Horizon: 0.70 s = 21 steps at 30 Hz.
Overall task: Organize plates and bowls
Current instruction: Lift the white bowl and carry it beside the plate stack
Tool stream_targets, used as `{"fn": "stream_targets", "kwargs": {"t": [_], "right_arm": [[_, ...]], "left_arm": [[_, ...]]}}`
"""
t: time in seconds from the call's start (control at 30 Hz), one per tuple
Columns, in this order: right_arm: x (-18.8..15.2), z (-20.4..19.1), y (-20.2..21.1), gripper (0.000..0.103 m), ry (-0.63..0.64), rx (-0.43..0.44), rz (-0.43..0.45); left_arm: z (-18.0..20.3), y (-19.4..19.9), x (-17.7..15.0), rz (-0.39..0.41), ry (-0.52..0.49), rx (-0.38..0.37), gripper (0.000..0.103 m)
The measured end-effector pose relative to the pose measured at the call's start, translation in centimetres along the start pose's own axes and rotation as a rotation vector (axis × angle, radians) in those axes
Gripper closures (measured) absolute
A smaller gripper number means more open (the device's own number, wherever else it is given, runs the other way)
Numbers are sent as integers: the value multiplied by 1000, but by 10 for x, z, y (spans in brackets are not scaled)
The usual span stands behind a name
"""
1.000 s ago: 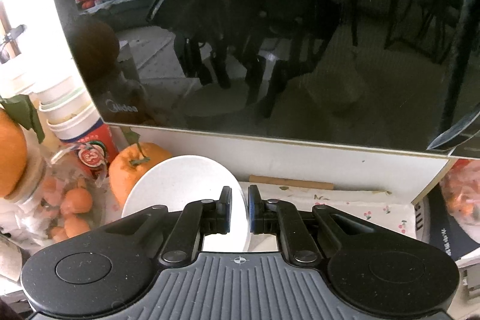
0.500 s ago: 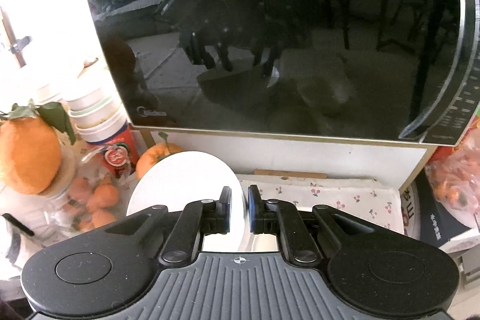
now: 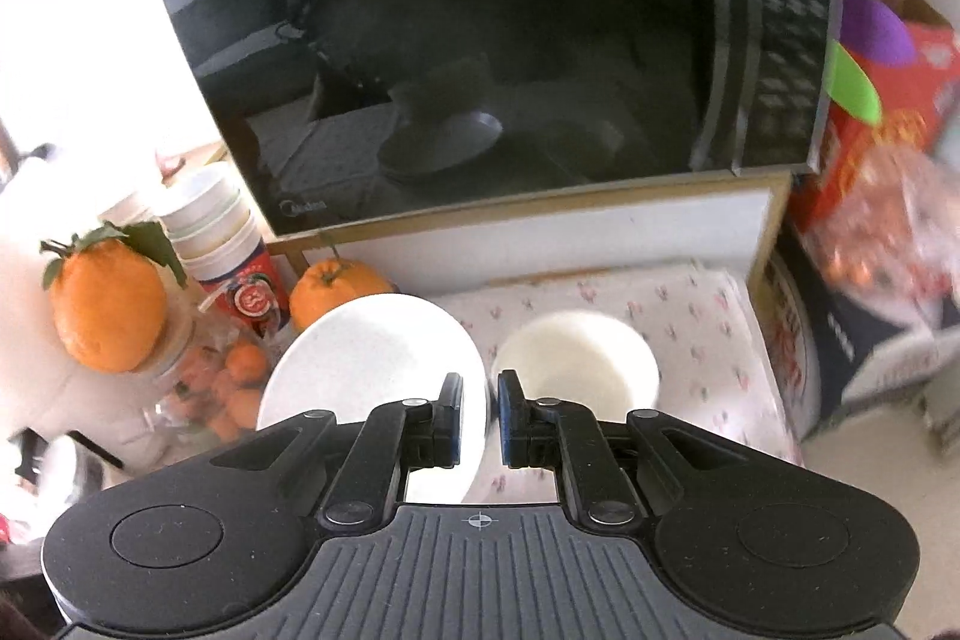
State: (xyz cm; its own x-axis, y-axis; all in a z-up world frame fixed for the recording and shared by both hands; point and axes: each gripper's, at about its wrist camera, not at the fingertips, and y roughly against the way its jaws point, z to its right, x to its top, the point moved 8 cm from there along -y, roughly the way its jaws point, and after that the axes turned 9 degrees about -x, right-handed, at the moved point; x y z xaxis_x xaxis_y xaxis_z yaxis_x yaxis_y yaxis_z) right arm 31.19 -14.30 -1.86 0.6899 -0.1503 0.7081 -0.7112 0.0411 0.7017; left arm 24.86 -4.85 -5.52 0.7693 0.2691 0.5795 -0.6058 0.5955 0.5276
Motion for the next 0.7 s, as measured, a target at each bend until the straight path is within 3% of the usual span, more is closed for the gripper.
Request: {"fn": "stream_targets", "kwargs": {"t": [0.33,0.7], "right_arm": [[-52,47,41,91,-143,-19,-26],[-109,81,75,90,-200,-64,-54]], "left_arm": [[35,2,-50,-122,-118,14,84],[49,-2,-118,-270,-184,38,83]]}}
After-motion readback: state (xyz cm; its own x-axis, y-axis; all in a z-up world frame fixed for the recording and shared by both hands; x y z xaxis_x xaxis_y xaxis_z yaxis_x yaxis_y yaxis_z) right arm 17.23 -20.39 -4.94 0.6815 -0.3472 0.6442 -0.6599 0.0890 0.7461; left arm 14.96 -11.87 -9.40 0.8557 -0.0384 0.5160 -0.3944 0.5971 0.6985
